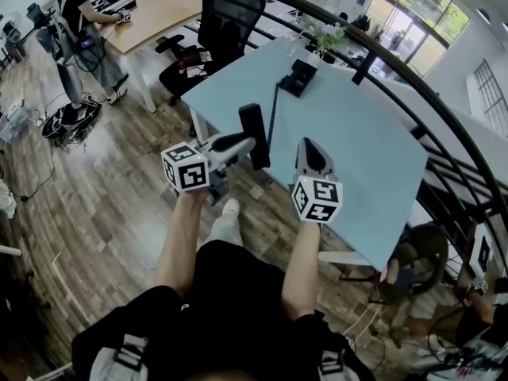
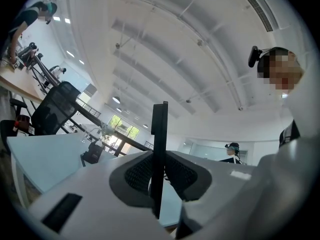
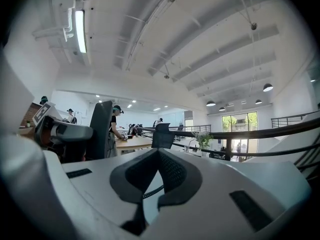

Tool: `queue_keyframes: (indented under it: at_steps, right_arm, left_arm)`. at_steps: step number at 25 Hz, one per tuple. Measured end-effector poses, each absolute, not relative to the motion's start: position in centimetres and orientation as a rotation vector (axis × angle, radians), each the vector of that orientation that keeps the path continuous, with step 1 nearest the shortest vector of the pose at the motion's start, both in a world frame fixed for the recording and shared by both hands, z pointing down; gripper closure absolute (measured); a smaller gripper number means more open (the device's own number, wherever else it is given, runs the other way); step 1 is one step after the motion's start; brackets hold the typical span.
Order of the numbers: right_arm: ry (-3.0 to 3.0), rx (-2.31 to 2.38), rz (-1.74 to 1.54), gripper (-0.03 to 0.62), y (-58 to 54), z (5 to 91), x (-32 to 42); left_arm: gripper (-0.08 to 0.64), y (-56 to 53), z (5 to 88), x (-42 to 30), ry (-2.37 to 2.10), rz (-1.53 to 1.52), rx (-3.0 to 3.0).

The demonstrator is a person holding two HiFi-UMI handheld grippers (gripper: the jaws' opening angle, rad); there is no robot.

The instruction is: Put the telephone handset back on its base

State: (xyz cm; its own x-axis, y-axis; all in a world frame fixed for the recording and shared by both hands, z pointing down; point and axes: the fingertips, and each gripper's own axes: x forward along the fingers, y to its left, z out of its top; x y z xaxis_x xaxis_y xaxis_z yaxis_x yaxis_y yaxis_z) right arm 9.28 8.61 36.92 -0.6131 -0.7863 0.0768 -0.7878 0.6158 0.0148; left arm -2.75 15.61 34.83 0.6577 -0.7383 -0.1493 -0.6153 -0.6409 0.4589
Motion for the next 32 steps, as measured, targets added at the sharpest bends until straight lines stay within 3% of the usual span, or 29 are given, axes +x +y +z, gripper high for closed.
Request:
queue_keyframes:
  at_steps: [18,27,32]
  right_arm:
    - [-2.609,1.359,0.127,0.606,-8.6,42.8,3.7]
    - [-2.537,1.403,0.209,0.606,-18.6,45.1,-0.5]
    - [-2.467,1.479,0.259,0.606,-21.4,47.8,0.7]
  left_arm:
    - [0.494,-3.6,40.0,-9.0,-0.946,-0.513,2.38]
    - [0.494,-14.5,42.6,-12.7,-0.855,-0.432,2.35]
    - [0.494,-18.6,45.5,-12.2,-0.791,-0.352,2.333]
